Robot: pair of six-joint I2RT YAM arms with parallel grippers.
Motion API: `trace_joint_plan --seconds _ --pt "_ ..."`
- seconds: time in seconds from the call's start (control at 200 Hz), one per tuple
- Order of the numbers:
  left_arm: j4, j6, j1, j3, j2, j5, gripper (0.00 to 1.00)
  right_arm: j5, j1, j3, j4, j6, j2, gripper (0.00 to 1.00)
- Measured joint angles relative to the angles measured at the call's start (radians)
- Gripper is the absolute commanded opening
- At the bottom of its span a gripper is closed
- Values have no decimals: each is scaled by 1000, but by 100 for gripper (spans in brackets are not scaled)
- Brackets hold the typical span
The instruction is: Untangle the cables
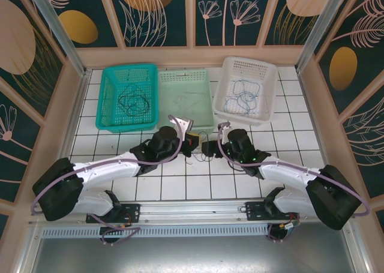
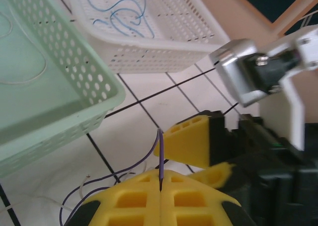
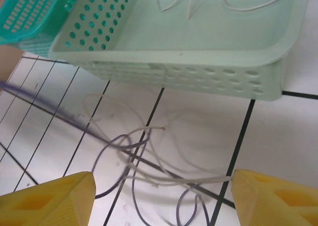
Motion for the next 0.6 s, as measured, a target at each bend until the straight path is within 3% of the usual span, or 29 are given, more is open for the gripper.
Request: trace_joint_plan --seconds 0.34,0.601 --pt "62 -17 0 -14 -56 51 4 16 0 41 74 11 89 74" --pt "79 -18 0 -16 -93 60 5 44 0 47 79 37 126 64"
